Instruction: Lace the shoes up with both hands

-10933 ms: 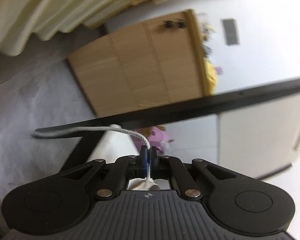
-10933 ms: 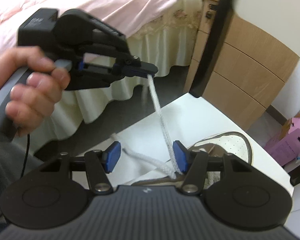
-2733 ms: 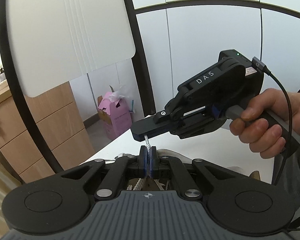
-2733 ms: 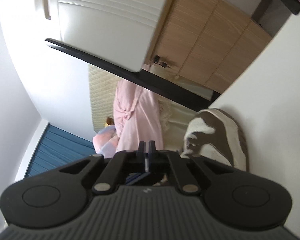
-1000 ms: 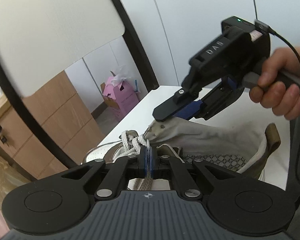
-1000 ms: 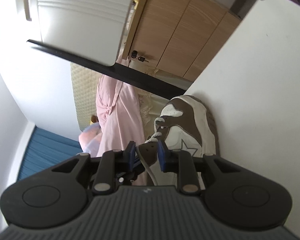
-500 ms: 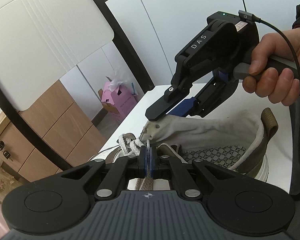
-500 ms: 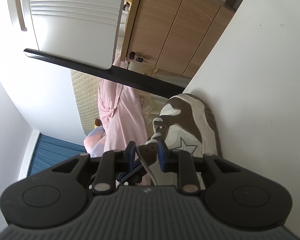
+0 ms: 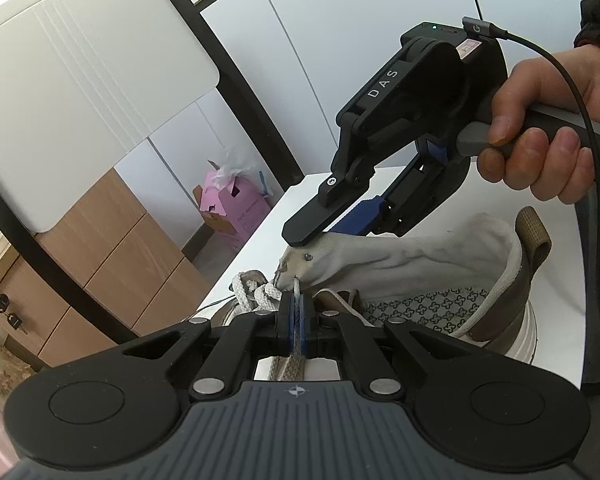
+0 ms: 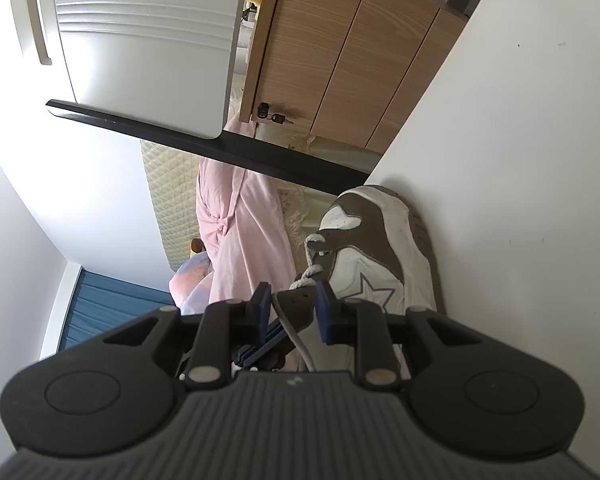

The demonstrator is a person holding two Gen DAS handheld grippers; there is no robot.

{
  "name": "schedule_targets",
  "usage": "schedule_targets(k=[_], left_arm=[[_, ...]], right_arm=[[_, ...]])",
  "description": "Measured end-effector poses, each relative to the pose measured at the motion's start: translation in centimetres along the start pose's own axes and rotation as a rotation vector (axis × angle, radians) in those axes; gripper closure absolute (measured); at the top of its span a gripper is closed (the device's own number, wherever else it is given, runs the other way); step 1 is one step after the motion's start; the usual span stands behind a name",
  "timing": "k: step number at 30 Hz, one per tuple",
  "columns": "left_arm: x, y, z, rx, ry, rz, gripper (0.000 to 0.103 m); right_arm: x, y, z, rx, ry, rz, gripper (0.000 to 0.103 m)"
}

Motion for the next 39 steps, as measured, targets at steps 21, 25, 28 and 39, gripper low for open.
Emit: schedule_targets(k=[21,25,28,39], left_arm=[[-0.2,0.3,-1.0,0.027,-0.011,0.110,0.100],[-0.2,0.4,-1.1,0.031,-0.012,0.123,0.100],[-0.2,0.5,-1.2,0.032,-0.011,0.130,0.100],[-0.3,0.2,-1.0,0.017,-0.015,0.191,0.100]], right_arm=[[-0.3,1.3,1.1,0.106,-0.057,0.048,0.076],[0.2,0.8,0.2,0.084,-0.075,0.035,0.076],[-0.1,0.7,-0.8,0.061,-0.061,0.055,0.076],[-2.6,0.2,-1.8,0.047,-0.178,0.310,0.097]])
Point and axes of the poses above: each gripper's, at about its wrist camera, not at the fingertips, and z roughly against the way its jaws point, x to its right, y to its top, the point moved 3 cm from there along -z, roughly the way its jaws point, and after that the axes turned 1 degree about -y, right-handed, at the moved point
